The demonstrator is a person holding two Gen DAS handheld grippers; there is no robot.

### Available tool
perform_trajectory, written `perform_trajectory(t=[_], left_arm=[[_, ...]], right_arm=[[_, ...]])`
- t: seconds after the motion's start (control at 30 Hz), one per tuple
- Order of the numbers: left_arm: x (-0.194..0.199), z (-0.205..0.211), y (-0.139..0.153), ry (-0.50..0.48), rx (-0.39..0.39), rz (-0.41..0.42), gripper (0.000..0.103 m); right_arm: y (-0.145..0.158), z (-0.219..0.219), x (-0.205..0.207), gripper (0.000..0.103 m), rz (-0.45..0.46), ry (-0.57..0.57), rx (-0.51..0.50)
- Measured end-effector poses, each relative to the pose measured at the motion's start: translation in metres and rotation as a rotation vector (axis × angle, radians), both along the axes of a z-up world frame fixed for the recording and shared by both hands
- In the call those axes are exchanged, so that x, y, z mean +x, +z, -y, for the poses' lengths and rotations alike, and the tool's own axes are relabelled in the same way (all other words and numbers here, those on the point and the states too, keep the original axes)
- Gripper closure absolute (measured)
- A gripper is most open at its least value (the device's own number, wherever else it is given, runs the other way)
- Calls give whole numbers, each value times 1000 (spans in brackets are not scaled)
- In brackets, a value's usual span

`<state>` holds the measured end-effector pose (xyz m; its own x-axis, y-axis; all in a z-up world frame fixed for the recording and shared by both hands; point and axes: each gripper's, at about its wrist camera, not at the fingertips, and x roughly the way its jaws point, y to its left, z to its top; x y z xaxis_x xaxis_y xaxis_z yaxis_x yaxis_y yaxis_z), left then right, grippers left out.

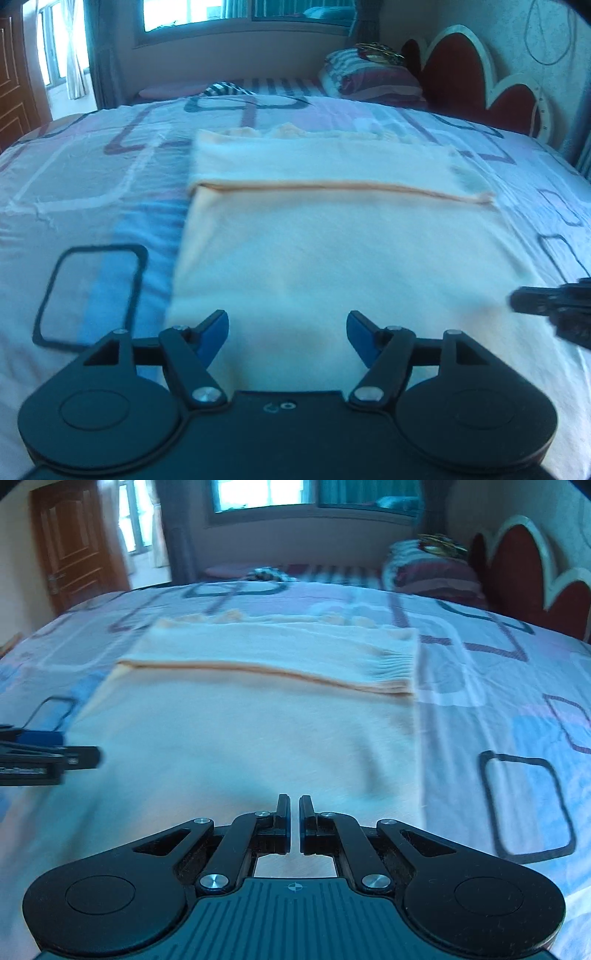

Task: Fold small clothes
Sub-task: 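Fold the sweater hem up toward the collar with both tools, then grasp the sweater's side edge with the right tool while the left tool grasps the opposite edge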

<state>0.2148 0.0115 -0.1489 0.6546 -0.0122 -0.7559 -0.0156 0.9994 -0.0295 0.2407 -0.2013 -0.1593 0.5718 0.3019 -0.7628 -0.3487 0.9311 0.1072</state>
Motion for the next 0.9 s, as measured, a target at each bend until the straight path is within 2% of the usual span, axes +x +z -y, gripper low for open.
perform_trajectory(t=[0.17, 0.27, 0.3, 0.37, 0.4, 0.43, 0.63, 0.9], left_arm=[[-21, 29, -12, -32, 20, -27, 33], [-29, 31, -18, -11, 44, -34, 32], [-32, 30, -19, -3, 56, -32, 31], [-37, 25, -19, 19, 65, -40, 28], [-39, 21, -18, 32, 65, -45, 27], [-43, 18, -17, 42, 65, -49, 26], [-58, 9, -16, 57, 73, -56, 24], [-80, -5, -7, 27, 48, -38, 26]], right_arm=[[-3, -23, -30, 100, -13, 124, 28], [-12, -27, -40, 99, -26, 162, 1], [-16, -26, -43, 95, -17, 169, -11], [-16, -18, -47, 67, 1, 163, -23], [-16, -13, -50, 40, 12, 152, -35], [-15, -7, -53, 35, 26, 140, -45], [-19, 26, -69, 35, 16, 63, -62], [-1, 35, -106, 35, 28, -54, -78]])
